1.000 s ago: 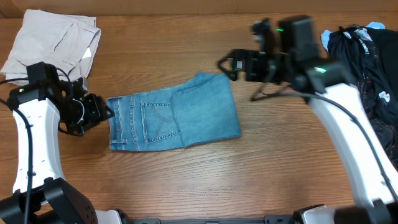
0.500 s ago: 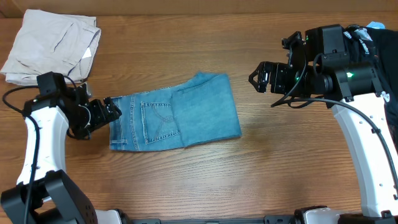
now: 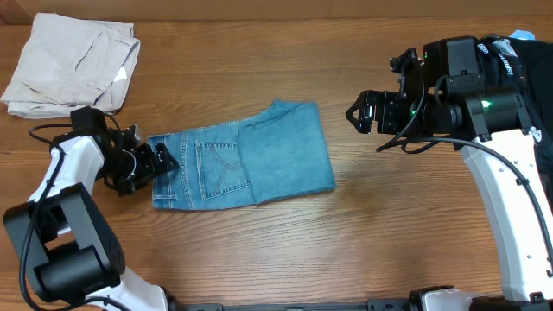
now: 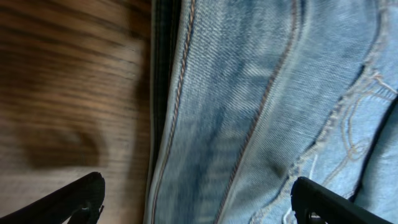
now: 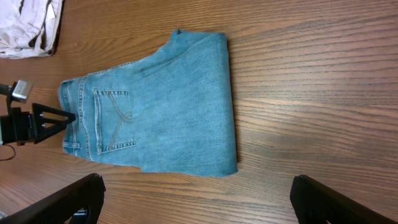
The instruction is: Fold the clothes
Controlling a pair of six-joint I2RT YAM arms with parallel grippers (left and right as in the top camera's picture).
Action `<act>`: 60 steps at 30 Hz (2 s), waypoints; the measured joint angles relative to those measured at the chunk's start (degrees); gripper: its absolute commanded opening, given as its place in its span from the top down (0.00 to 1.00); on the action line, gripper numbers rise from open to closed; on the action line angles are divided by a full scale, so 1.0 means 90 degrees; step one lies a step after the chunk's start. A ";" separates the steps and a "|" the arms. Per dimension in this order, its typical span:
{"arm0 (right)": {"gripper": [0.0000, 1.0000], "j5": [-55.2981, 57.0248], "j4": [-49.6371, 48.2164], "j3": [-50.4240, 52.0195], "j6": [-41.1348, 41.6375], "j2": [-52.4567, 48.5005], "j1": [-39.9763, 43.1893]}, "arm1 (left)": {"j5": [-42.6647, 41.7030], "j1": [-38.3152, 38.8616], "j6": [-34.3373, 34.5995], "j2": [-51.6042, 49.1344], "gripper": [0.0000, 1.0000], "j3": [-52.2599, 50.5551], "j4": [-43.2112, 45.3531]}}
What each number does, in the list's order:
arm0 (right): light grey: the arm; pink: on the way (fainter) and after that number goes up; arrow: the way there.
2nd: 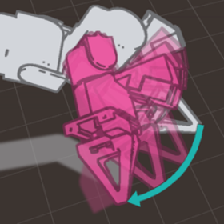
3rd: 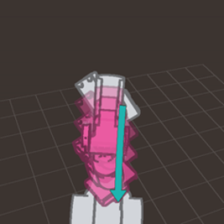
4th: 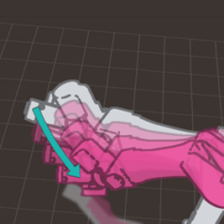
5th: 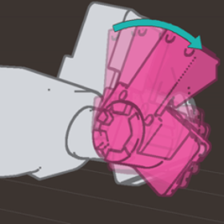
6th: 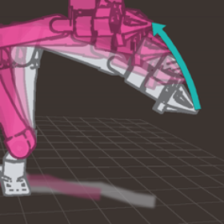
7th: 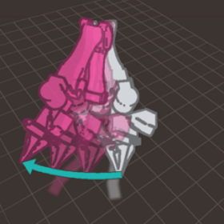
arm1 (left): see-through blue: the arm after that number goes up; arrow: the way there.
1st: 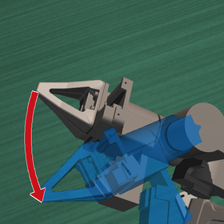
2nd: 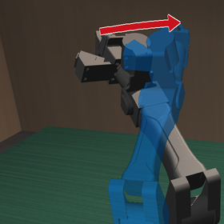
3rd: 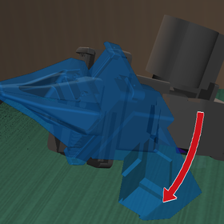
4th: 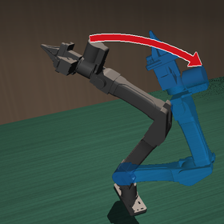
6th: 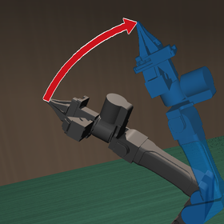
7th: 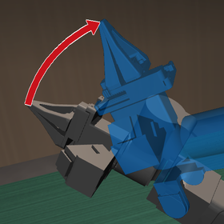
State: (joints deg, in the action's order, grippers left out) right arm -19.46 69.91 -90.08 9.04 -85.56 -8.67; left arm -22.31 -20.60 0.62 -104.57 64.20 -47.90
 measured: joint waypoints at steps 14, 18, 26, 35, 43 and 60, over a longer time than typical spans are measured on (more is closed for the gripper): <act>0.00 0.0002 -0.0007 0.0002 -0.0010 0.0000 0.0000 | -0.1149 -0.0109 -0.0610 -0.0597 0.46 0.0095 0.0019; 0.00 0.0002 -0.0007 0.0007 -0.0012 0.0000 0.0000 | -0.1307 -0.0126 -0.0714 -0.0792 0.82 0.0107 0.0017; 0.00 0.0002 -0.0007 0.0010 -0.0010 0.0000 0.0000 | -0.1355 -0.0160 -0.0624 -0.0884 0.96 0.0148 -0.0155; 0.00 0.0002 0.0022 0.0010 -0.0012 0.0000 0.0000 | 0.0194 -0.0408 0.0345 -0.1020 0.96 0.1535 -0.1763; 0.00 0.0002 0.0044 0.0010 -0.0010 0.0000 0.0000 | 0.1253 -0.0367 0.0918 -0.1039 0.96 0.3723 -0.3415; 0.00 -0.0216 -0.1173 0.1217 -0.0007 -0.0724 0.0000 | 0.1622 0.2290 0.1290 -0.1039 0.96 0.5576 -0.4539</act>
State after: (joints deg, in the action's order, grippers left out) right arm -21.41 59.35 -79.13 8.97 -92.07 -8.67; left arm -7.70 0.01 12.23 -113.93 114.39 -88.75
